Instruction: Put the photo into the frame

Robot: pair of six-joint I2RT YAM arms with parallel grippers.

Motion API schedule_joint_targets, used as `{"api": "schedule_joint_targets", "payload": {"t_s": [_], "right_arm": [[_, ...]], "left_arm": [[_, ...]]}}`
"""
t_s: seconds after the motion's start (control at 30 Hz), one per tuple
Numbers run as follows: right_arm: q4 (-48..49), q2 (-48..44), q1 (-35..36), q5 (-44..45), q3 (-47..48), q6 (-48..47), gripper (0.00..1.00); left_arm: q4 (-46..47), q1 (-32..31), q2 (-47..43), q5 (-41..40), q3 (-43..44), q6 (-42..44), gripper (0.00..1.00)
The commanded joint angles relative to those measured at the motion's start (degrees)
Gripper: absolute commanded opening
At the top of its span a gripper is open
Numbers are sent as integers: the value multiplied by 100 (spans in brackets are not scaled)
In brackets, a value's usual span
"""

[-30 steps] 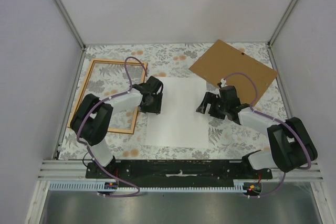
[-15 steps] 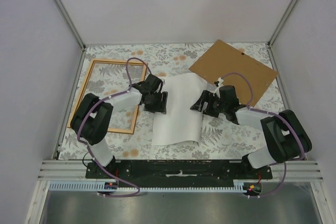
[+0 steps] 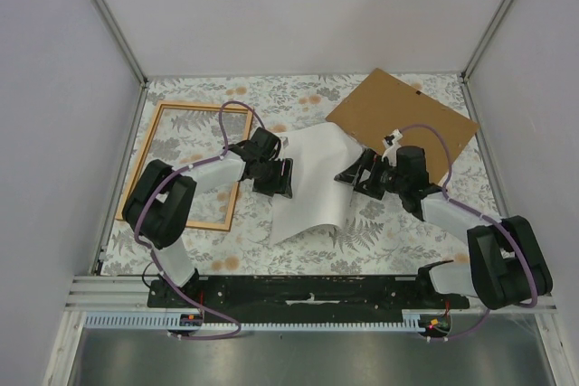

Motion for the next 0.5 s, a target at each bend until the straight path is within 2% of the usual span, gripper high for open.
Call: {"api": "schedule_joint_targets", "payload": {"t_s": [0.0, 0.2, 0.47], "right_arm": [[882, -76, -98, -690, -67, 505, 98], [2219, 153, -142, -1078, -383, 1455, 98], [2422, -277, -178, -964, -568, 2071, 98]], "left_arm": [[-207, -93, 327, 203, -248, 31, 67], [-330, -102, 274, 160, -292, 93, 67], [-461, -102, 81, 98, -441, 93, 67]]}}
